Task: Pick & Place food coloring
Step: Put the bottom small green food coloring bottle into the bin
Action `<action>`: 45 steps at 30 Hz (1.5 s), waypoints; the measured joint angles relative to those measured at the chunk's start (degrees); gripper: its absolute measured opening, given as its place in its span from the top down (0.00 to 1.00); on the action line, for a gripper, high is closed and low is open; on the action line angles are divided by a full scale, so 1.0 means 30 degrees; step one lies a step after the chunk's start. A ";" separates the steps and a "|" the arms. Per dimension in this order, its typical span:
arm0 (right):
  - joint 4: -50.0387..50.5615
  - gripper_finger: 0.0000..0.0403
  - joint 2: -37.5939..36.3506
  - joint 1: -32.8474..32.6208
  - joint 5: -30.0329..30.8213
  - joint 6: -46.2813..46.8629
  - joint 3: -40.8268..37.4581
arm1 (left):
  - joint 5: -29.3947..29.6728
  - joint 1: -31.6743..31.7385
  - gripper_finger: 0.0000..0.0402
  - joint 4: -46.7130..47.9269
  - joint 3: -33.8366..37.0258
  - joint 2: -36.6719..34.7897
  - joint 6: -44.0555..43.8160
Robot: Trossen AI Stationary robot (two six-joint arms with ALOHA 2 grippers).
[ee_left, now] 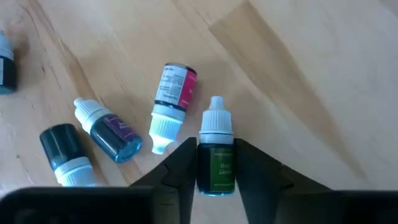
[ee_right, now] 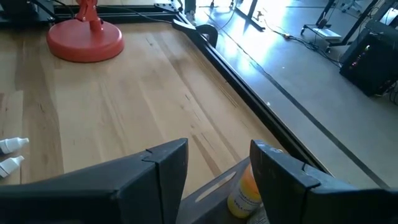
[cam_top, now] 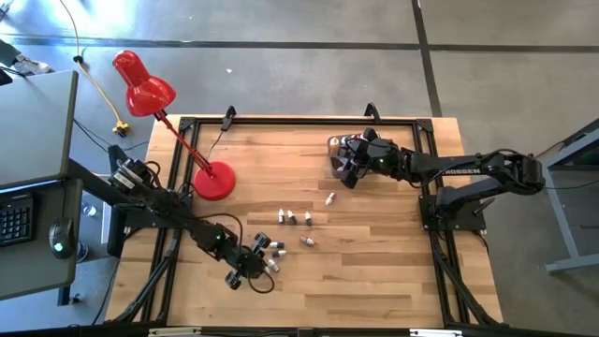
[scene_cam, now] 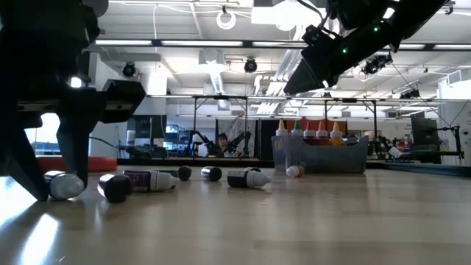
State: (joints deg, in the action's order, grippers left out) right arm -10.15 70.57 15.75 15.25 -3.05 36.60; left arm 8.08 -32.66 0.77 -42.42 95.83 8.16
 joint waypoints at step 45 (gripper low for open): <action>1.8929 0.59 -0.7227 -0.0015 0.5465 1.2391 0.0022 | -0.4148 1.6035 0.77 -0.3769 -1.4451 0.8307 0.1115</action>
State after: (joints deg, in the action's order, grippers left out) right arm 46.64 48.88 15.70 31.64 34.12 36.67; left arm -4.36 15.44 -10.53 -85.77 120.75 11.50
